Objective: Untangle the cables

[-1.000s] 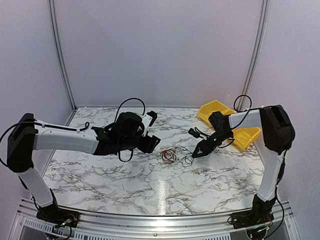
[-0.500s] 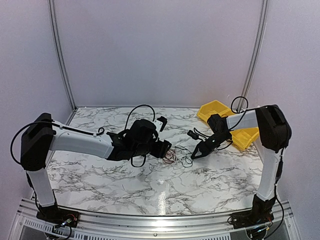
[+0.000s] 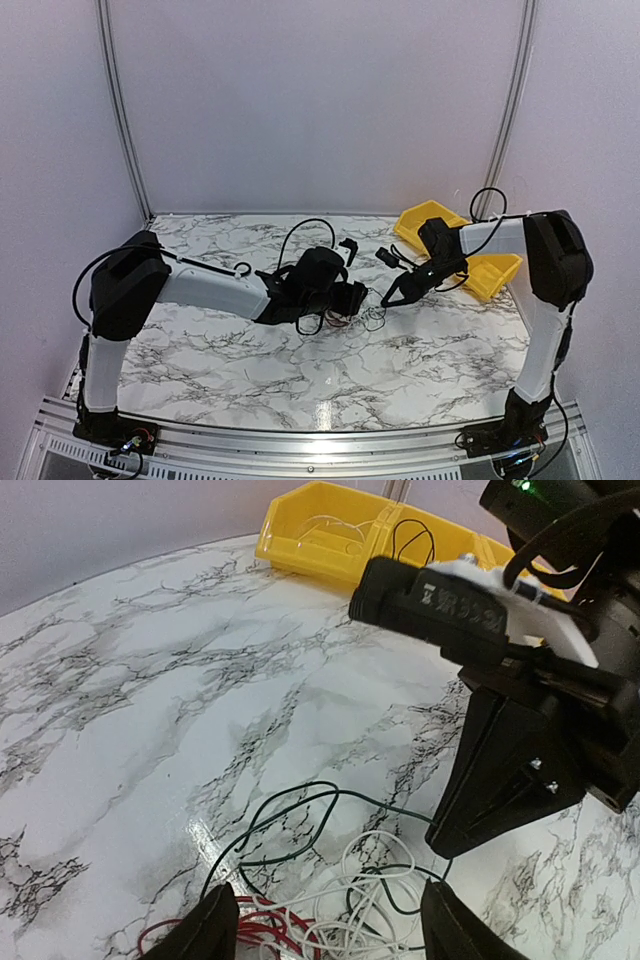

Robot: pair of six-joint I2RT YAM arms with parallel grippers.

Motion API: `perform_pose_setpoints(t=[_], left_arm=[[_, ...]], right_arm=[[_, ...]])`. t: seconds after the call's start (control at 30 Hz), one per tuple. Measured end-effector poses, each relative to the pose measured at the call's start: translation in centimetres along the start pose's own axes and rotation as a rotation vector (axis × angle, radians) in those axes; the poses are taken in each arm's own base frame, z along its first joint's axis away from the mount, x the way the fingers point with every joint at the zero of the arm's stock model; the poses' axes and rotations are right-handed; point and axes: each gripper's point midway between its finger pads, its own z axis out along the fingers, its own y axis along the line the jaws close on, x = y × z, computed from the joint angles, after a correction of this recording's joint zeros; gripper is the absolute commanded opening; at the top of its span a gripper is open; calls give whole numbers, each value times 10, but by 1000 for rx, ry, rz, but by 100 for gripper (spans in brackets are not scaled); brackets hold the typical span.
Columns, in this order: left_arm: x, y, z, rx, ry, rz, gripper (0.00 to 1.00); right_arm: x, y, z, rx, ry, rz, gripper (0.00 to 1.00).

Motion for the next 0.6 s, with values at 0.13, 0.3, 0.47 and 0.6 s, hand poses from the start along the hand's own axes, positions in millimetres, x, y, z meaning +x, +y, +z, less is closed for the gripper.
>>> perform_pose_setpoints(t=[0.13,0.3,0.47,0.6], left_arm=[[9,-2,20,-3,5,-14,60],[19,2,40,-29,5,-26,54],[27,7,53,-58,-5,-41,50],[35,10,58,-70,4,-43,47]], right_arm=[[-7,10,-5,-33,-28,-27,0],[-20,31,-17,-88,-83,-92,0],[-31,54,-32,-137,-137,-165,0],[-40,78,-53,-153,-182,-238,0]])
